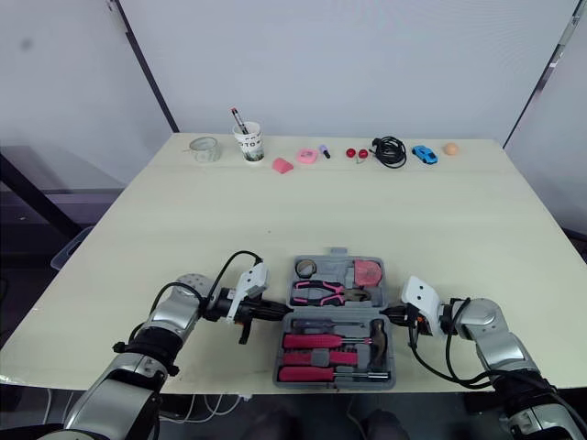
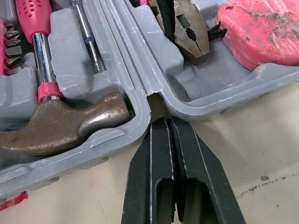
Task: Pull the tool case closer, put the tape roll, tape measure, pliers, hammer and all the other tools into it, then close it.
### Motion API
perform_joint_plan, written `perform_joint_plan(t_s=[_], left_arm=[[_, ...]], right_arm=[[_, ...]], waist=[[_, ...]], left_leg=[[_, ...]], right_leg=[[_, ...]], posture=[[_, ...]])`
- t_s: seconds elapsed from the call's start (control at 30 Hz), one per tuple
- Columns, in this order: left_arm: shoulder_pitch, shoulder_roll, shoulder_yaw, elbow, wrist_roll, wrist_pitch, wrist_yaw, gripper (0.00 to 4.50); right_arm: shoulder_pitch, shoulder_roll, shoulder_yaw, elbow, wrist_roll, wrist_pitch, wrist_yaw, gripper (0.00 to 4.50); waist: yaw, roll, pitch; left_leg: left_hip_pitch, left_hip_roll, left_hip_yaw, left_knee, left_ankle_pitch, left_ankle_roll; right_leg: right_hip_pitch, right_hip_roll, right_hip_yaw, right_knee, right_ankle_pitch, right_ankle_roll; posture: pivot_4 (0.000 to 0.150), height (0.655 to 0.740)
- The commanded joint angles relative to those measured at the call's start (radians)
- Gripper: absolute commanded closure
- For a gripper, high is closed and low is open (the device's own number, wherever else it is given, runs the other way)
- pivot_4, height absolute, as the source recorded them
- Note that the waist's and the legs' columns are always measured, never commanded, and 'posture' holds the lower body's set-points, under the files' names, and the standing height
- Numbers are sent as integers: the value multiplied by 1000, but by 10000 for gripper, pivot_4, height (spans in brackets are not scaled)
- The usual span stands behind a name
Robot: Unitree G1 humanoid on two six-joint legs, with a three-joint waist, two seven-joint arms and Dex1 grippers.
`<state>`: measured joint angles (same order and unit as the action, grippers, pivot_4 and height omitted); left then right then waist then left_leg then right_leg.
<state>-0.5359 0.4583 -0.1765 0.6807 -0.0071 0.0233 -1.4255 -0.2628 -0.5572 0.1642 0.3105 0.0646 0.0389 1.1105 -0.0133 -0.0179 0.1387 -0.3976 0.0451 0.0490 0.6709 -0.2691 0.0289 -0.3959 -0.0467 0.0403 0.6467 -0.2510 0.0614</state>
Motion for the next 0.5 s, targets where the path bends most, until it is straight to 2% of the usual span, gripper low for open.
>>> perform_joint_plan(t_s=[0.03, 0.3, 0.5], left_arm=[[20, -8, -42, -8, 1, 3, -18, 45000], [3, -5, -30, 33, 8, -29, 20, 45000], [-18, 51, 41, 32, -35, -79, 42, 45000]], right_arm=[[-6, -1, 9, -37, 9, -22, 5, 44422], [-11, -13, -12, -30, 13, -21, -3, 44422], [5, -50, -111, -69, 116, 81, -8, 44422]], waist=[[0, 0, 0], [1, 0, 0], [-2, 0, 0]], left_leg=[[0, 0, 0, 0, 0, 0], [0, 0, 0, 0, 0, 0], [0, 0, 0, 0, 0, 0]], right_leg=[[0, 0, 0, 0, 0, 0], [0, 0, 0, 0, 0, 0], [0, 0, 0, 1, 0, 0]], posture=[[1500, 7400], [1500, 7400], [1500, 7400]])
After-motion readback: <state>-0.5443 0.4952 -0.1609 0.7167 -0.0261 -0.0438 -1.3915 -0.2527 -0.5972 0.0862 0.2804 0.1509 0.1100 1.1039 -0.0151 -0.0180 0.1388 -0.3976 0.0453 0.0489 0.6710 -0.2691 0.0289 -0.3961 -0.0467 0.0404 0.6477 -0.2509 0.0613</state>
